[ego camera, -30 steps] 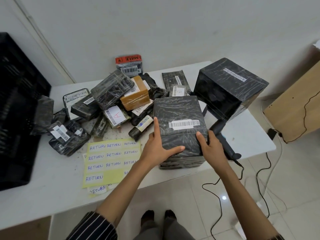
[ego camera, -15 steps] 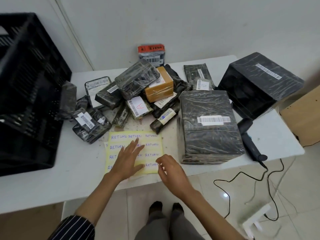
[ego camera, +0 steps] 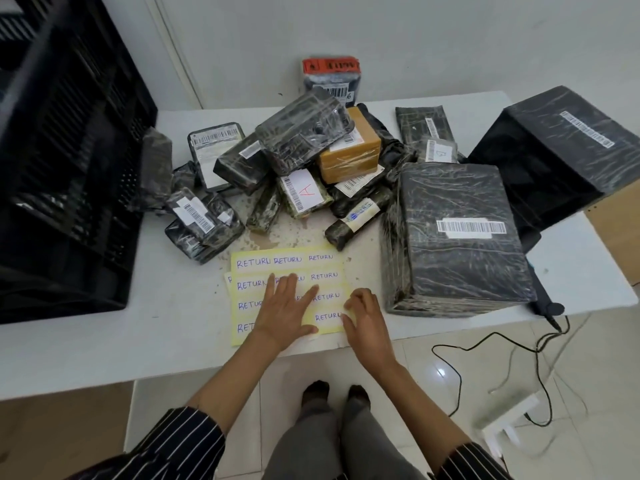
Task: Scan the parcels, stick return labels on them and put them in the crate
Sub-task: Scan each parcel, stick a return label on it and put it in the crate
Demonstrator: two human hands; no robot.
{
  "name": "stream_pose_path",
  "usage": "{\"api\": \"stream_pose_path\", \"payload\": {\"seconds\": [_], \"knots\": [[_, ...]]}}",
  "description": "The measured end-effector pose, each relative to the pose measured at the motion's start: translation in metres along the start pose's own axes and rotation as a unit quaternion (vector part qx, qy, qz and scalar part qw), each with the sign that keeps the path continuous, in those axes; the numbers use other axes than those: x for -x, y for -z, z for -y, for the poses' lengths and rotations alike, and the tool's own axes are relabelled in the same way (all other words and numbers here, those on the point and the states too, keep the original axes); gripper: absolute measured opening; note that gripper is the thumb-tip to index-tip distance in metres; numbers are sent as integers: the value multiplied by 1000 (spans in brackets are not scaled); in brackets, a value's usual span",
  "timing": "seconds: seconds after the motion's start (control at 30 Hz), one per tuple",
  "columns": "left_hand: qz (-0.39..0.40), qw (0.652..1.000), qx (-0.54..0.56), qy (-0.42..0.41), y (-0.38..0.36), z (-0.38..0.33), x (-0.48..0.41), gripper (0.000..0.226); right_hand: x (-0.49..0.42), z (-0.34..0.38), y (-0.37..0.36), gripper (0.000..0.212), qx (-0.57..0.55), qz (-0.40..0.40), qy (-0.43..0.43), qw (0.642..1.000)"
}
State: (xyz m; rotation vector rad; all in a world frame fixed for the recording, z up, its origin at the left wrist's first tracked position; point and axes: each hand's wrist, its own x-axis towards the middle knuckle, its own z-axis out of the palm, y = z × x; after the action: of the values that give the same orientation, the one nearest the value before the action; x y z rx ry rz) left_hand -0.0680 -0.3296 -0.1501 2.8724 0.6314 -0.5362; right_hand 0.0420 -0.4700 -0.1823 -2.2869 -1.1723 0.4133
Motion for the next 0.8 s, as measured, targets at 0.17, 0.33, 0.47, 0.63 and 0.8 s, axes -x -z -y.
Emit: {"api": "stream_pose_path", "payload": {"seconds": [0.17,0.33,0.47,0.63,0.8], "knots": [[34,997,-22,-64,-3,0,-14,80,0,0,-4,12,-3,-13,-9,1000],[66,992,-77,-74,3,1,-18,80,-5,2,-3,11,-15,-7,-30,999],[83,989,-97,-76,5,0,-20,81,-3,2,-4,6,3,-13,-22,1000],[88,986,-115,-86,7,-2,-22,80,7,2,-5,16,-6,-43,-35,998],[104,982,-124,-98,10,1,-27,83,0,7,-10,10,15,-70,-38,997]]}}
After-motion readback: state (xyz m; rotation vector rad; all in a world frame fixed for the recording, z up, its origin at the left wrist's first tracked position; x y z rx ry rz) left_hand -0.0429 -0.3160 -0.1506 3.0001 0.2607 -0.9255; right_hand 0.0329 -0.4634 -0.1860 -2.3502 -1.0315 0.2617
